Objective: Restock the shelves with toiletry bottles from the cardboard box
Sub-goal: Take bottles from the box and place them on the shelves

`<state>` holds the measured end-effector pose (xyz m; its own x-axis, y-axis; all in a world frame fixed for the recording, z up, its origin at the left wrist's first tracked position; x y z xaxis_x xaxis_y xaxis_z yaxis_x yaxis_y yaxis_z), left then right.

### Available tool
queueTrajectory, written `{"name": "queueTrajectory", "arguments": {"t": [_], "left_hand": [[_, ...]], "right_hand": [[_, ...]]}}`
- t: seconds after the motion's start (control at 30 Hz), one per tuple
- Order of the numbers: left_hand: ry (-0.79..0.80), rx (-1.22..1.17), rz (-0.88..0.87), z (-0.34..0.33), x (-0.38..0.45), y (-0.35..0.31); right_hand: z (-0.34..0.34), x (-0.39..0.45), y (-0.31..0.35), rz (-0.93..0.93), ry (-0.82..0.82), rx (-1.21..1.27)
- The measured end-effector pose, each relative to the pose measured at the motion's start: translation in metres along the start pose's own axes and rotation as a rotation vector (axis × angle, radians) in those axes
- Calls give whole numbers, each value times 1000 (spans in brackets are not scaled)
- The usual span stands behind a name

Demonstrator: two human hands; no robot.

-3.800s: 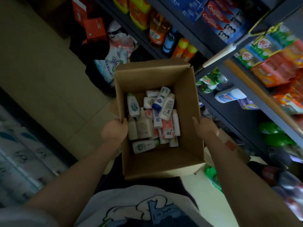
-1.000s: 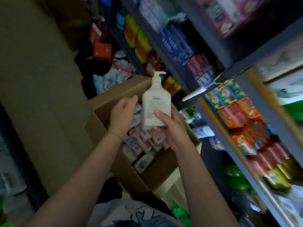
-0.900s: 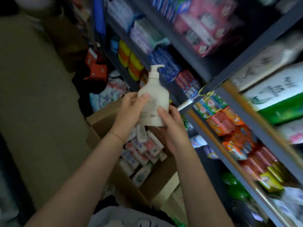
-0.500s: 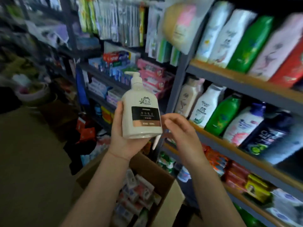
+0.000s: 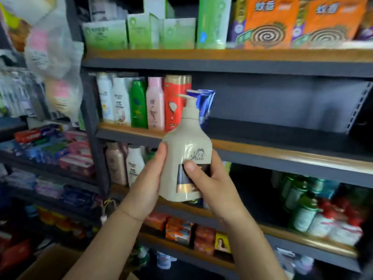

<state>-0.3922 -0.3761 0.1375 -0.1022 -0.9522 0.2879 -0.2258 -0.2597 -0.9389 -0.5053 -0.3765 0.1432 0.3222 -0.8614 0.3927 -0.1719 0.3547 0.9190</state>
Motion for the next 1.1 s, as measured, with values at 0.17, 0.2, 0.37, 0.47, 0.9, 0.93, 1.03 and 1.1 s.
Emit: {"name": "queueTrajectory", "arguments": {"t": [0.17,0.2,0.37,0.47,0.9,0.93,1.03,1.1], "left_hand": [[-40,423,-215,-56,40,-23],[-52,519,-286,-61,52,-24],[-21,1188,-390,-78,109,1],[-11,1293,-343,-77,118,16],[-25,1308,-388,-68,122,25],[-31,1310,-380,-68,123,25],[-29,1311,-361,-67,126,28],[-33,1324,-380,-68,126,28]], "right_hand": [[95,-12,46,166,-177,-107],[112,-14,56,200,-218,-154],[170,-10,101,296,-282,-329],[196,12,103,262,-332,-440],[206,121,32,-85,-210,-761],[204,124,27,-114,-205,-789],[194,133,21,-143,-224,-904],[188,139,19,-159,-227,-967]]}}
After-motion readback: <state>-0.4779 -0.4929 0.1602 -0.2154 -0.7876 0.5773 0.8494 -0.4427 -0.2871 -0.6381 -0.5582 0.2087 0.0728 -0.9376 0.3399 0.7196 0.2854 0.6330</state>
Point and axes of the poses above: each hand's wrist, its own x-axis towards the middle knuckle, its own z-axis out of the back of the hand, y = z × x, the point moved 10 cm from there along x, towards the middle knuckle, and after that the axes turned 4 degrees about y, right-handed, at the moved point
